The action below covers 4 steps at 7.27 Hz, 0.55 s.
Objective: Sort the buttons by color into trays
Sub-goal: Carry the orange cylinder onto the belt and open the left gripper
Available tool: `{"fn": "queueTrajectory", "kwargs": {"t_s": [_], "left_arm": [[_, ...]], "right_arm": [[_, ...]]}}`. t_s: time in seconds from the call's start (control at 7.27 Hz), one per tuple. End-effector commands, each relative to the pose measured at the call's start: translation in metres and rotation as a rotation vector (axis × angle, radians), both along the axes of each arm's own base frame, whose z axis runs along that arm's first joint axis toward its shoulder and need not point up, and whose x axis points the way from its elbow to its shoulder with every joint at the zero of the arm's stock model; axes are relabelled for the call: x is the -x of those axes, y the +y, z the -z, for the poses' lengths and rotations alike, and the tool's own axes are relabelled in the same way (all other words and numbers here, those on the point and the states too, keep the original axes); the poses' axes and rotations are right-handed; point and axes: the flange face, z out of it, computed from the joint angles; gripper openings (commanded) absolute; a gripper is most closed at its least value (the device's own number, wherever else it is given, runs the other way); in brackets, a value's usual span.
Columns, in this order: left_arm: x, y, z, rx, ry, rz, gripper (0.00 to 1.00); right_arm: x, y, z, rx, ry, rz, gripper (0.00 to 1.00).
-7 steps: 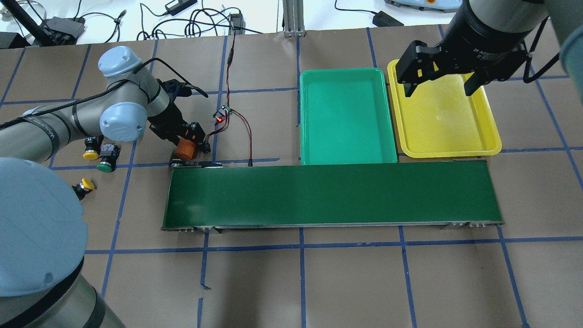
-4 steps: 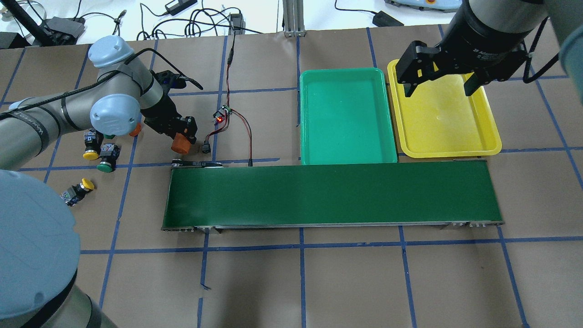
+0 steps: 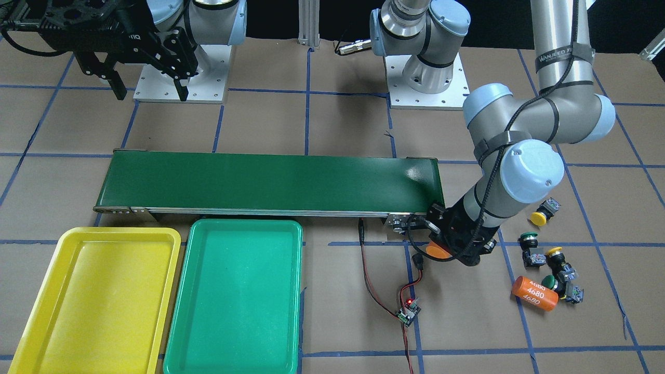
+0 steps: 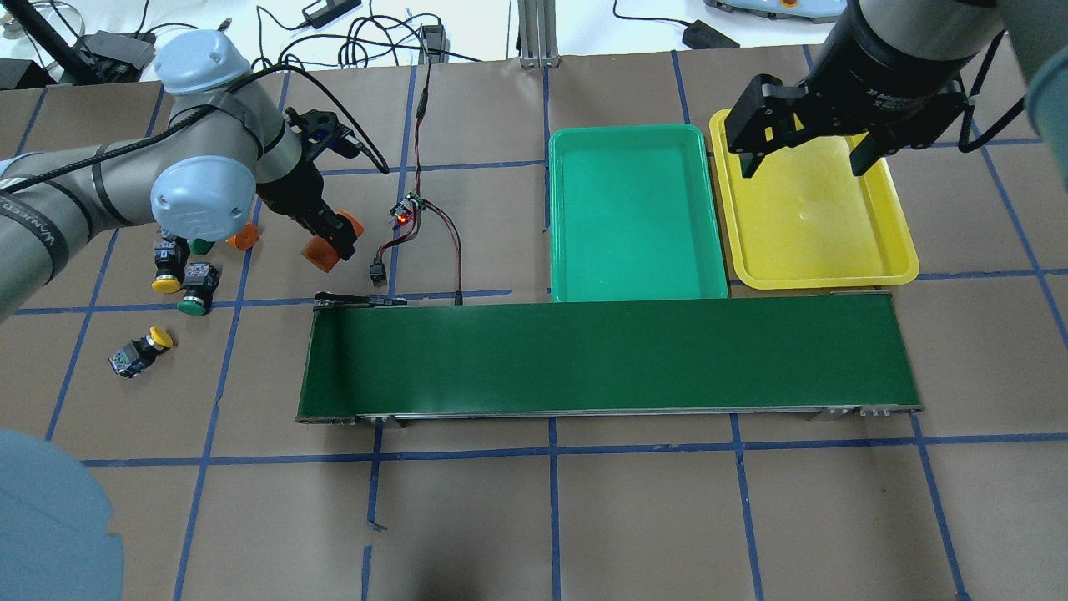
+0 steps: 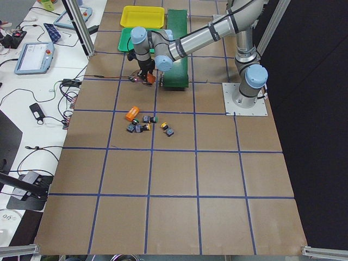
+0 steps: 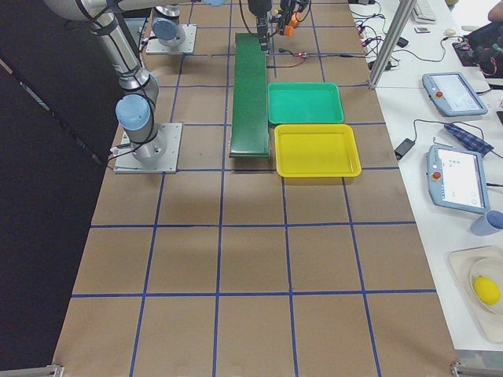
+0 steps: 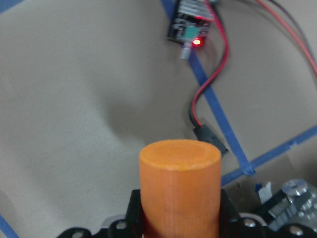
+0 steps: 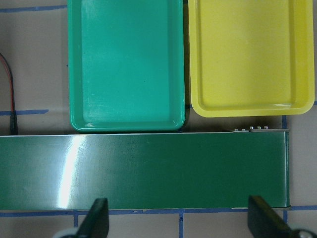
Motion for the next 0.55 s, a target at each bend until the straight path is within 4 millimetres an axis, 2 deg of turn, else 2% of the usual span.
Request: {"fn": "queueTrajectory", "kwargs": {"t_s": [0.0,0.14,0.41], "left_arm": [[0.079,0.049,-0.021,-0.003,-0.085,0.315,0.00],[0.092,0.061,-0.019,-0.007,-0.072,0.472,0.00],[0.087,0.086,-0.006,-0.033,-0.067,0.559,0.00]], "right_arm": [[0.000,0.000,0.001,-0.001,-0.001,0.000,1.00],[0.000,0.000,0.000,0.000,-0.001,0.000,1.00],[0.000,0.000,0.001,-0.001,-0.001,0.000,1.00]]}}
